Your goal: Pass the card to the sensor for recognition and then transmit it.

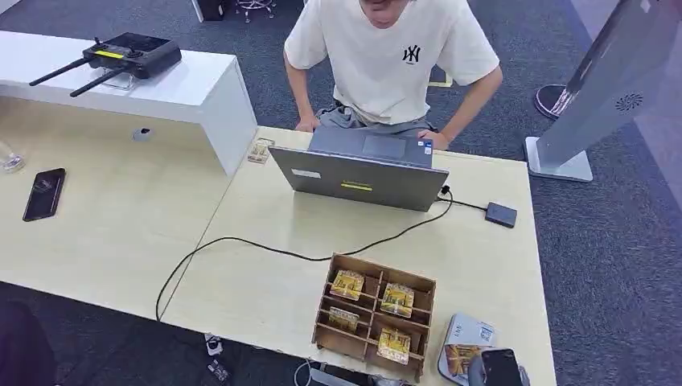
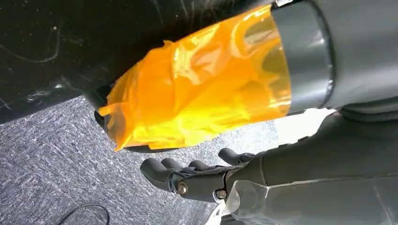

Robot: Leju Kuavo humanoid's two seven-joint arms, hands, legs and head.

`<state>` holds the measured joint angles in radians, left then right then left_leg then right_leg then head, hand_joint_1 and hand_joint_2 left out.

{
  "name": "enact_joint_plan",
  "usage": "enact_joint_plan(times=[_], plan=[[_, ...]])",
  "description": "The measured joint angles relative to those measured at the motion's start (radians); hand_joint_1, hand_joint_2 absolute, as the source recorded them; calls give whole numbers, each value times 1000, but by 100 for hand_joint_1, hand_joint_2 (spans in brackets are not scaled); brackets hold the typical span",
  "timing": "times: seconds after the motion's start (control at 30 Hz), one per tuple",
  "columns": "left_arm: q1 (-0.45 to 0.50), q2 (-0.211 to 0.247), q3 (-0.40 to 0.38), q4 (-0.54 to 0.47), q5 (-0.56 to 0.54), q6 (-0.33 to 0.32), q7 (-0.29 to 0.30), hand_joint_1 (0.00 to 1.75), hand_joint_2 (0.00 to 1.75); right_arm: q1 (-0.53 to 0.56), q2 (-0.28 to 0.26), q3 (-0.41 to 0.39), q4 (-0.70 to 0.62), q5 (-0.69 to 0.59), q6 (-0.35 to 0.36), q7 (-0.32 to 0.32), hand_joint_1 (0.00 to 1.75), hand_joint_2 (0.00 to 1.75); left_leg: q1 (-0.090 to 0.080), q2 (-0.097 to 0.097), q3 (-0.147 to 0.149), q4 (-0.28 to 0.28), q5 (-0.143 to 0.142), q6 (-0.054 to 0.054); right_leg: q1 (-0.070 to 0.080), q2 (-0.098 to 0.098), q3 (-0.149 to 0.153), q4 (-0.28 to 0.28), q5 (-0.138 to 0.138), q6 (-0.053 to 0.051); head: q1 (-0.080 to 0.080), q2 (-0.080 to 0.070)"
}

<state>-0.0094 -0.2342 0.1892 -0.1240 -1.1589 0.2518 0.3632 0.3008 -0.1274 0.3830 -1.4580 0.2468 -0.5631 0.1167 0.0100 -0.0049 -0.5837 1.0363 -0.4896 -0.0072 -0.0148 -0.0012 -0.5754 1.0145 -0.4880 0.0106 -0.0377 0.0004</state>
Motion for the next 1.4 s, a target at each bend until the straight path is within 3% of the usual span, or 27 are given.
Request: enact_joint_plan(times=[0.7,1.4], plan=[[-1,-3,23,1,-23,-3,-1,0,0,-11,36,-46,34,121,35,38,175,175,0,0,0,0,0,0,0,0,1,0,0,0,0,0],[-3,-6,45,1,-32,-3,-1,0,0,-14,42,-46,39,159,36,58,175,175,0,0,1,0,0,0,0,0,1,0,0,0,0,0]])
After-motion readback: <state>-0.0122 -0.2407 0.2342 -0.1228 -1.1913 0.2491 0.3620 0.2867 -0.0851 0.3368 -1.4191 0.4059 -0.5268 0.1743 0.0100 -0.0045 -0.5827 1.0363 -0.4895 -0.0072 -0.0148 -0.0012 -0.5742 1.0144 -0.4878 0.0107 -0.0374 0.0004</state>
